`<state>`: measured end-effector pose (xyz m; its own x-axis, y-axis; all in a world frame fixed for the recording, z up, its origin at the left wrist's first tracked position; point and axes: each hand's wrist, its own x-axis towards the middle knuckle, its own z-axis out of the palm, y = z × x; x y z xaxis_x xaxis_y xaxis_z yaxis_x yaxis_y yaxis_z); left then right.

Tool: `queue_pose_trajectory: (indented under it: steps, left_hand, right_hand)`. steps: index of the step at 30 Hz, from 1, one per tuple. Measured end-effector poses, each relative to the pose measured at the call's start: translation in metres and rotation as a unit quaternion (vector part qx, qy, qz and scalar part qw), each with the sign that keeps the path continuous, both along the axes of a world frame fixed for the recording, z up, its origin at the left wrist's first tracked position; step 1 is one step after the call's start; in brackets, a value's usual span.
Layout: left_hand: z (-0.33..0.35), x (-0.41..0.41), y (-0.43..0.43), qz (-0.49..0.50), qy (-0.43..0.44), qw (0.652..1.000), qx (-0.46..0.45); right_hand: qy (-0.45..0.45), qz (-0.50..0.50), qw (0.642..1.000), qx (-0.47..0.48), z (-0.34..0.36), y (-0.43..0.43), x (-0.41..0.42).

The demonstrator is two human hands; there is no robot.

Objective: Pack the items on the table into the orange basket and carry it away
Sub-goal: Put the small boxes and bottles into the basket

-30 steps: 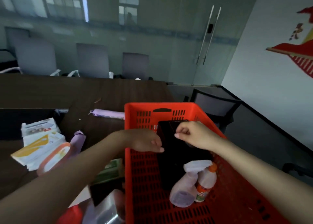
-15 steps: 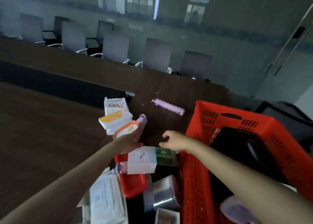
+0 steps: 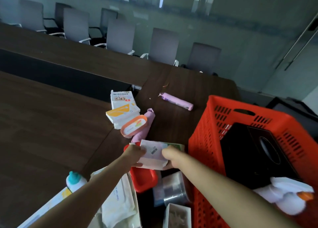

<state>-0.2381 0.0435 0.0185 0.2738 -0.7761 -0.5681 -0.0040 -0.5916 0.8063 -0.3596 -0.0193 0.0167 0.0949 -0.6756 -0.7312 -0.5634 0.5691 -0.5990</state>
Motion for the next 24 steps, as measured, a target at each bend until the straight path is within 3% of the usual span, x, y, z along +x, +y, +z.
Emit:
queue_pose_trajectory:
  steps: [5,7,9,12,17,21,24]
  left_hand:
    - [0.035,-0.005,-0.016,-0.049,-0.095,0.993,-0.051]
    - [0.055,-0.009,-0.028,-0.096,-0.191,0.971,-0.103]
    - [0.083,-0.021,-0.043,-0.146,-0.312,0.926,-0.156]
    - [0.126,-0.048,-0.057,-0.209,-0.434,0.848,-0.218]
    - [0.172,-0.111,-0.068,-0.294,-0.533,0.723,-0.326]
    - [0.178,-0.171,-0.070,-0.371,-0.551,0.646,-0.376]
    - [0.172,-0.221,-0.065,-0.425,-0.550,0.591,-0.410]
  right_hand:
    - [-0.042,-0.051,0.998,-0.008,0.022,-0.010,-0.009]
    - [-0.070,-0.054,0.996,-0.018,0.046,-0.018,-0.019]
    - [-0.101,-0.064,0.992,-0.050,0.077,-0.032,-0.038]
    - [-0.076,-0.062,0.981,-0.169,0.124,-0.052,-0.071]
    - [-0.013,-0.088,0.907,-0.411,0.192,-0.063,-0.146]
    - [-0.011,-0.060,0.899,-0.434,0.222,-0.041,-0.208]
    - [0.086,0.007,0.912,-0.401,0.229,-0.022,-0.259]
